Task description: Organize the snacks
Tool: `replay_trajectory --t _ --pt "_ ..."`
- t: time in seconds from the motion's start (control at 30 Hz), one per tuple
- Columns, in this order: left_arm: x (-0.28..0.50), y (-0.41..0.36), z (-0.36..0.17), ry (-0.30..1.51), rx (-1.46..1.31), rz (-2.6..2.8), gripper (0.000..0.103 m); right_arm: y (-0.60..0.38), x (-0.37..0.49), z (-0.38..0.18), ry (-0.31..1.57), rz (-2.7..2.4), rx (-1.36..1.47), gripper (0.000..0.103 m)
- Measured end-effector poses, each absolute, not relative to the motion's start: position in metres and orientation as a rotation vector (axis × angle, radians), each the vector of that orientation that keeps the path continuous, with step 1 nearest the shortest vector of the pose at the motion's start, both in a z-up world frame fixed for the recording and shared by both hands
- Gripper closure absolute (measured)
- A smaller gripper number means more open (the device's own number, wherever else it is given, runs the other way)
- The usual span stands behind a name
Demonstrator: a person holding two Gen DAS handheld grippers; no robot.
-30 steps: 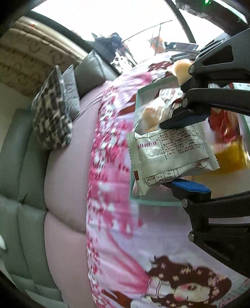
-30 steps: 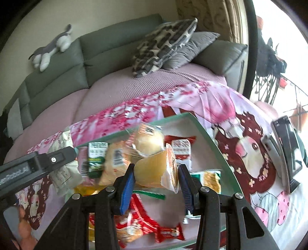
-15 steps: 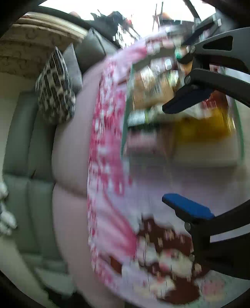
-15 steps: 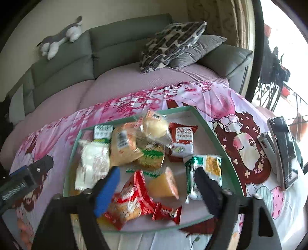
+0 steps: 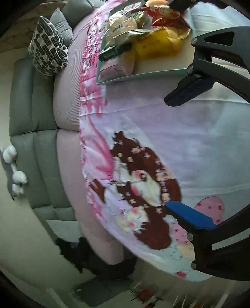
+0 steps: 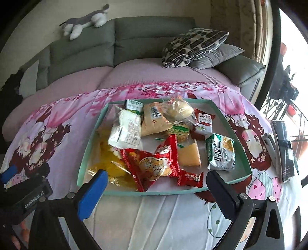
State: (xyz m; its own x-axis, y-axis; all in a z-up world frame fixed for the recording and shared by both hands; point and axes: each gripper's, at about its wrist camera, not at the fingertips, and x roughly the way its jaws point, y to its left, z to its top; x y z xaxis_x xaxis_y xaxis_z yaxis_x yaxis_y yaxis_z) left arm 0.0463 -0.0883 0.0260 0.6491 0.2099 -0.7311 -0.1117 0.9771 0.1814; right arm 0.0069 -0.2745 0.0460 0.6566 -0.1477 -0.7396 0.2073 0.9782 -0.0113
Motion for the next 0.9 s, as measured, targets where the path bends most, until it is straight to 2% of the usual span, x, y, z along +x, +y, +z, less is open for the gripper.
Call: replay_trajectory --t 0.9 --pt "0.067 -0.074 -0.009 0.984 0.08 0.166 0.004 -0.28 0.024 0.02 0.904 -0.212 0.09 0.0"
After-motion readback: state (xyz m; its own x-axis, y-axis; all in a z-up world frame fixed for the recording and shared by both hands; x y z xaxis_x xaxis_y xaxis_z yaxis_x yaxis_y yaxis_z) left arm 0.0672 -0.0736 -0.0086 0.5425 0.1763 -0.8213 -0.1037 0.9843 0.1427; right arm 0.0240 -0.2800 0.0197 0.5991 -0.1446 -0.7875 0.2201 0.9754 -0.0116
